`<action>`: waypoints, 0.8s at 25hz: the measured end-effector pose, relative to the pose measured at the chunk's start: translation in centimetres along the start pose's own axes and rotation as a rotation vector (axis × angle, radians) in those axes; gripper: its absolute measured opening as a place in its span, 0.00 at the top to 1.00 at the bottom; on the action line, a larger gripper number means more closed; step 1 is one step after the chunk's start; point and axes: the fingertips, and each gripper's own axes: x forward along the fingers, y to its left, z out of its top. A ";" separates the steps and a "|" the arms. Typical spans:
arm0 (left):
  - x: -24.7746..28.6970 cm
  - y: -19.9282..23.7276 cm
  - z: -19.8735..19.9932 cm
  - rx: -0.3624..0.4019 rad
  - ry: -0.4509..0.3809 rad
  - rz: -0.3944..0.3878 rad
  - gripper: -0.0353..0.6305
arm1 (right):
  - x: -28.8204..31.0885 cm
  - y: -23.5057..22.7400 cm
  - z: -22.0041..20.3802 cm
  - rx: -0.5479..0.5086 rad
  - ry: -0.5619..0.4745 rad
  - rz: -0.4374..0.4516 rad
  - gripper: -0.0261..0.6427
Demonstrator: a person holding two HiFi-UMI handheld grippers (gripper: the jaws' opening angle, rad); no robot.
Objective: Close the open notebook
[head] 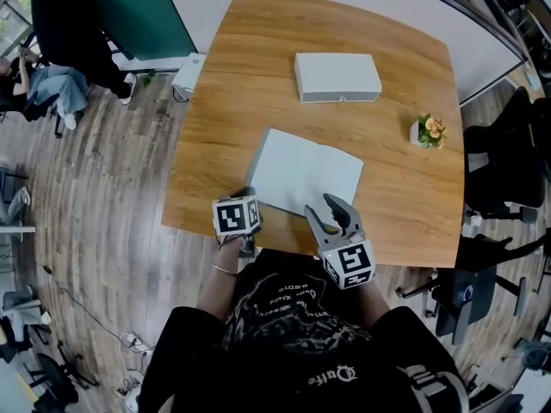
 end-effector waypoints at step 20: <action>-6.1 -4.4 2.4 0.142 -0.244 -0.008 0.86 | -2.2 -0.5 -0.6 0.027 -0.015 -0.061 0.71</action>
